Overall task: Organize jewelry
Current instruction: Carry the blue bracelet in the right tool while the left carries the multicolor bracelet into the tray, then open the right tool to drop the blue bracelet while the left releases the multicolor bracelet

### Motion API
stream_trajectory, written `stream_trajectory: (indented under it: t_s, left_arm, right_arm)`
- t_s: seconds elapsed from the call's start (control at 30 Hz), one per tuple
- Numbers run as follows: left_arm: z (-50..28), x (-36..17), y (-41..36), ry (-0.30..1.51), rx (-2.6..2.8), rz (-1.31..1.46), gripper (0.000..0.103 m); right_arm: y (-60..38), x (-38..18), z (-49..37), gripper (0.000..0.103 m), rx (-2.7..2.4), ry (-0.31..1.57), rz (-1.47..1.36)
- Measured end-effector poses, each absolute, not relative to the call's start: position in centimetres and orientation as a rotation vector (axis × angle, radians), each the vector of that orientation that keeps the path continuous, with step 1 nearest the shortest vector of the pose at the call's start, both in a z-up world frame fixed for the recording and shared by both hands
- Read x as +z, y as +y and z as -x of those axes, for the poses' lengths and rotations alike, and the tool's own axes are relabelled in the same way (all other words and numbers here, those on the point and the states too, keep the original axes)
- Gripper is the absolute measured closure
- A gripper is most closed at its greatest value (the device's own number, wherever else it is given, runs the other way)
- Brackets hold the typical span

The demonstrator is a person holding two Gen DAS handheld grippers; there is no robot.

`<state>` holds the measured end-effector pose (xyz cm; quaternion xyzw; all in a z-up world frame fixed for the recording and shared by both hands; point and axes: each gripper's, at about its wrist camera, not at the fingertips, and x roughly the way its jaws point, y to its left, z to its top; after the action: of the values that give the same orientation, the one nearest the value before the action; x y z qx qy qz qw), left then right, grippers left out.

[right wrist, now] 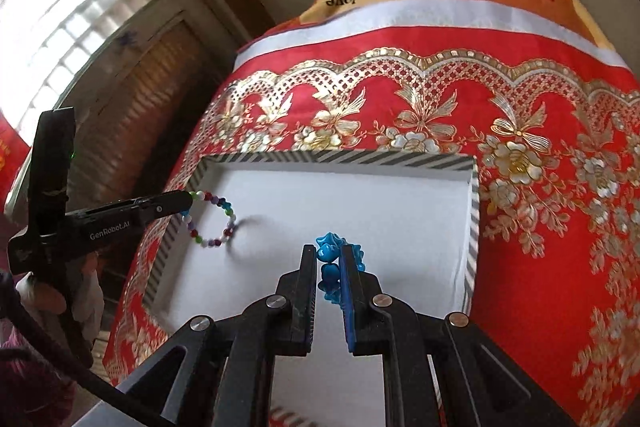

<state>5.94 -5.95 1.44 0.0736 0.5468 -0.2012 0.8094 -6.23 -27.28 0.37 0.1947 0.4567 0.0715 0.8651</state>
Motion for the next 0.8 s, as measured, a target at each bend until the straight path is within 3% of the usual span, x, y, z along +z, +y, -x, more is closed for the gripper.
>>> stream_trajectory:
  t_s: [0.57,0.63,0.7,0.8]
  left_arm:
    - [-10.5,-3.0,-3.6,1.222,-0.301,-0.118,0.095]
    - [-10.6,-3.1,-3.5,1.211,-0.309,-0.1,0.088]
    - [-10.5,-3.1,-3.3,1.204,-0.315,-0.078,0.071]
    - [-10.1,-2.8,-3.0,1.185,-0.308,-0.079,0.069]
  right_arm:
    - [-30.8,-4.1,0.4,0.093,-0.095,1.022,-0.264]
    - [-30.6,-4.1,0.2,0.088,-0.089,1.01,-0.25]
    - [-30.5,-4.2,0.1,0.072,-0.079,1.005,-0.255]
    - [-30.1,-4.0,0.2,0.071,-0.08,1.001,-0.242]
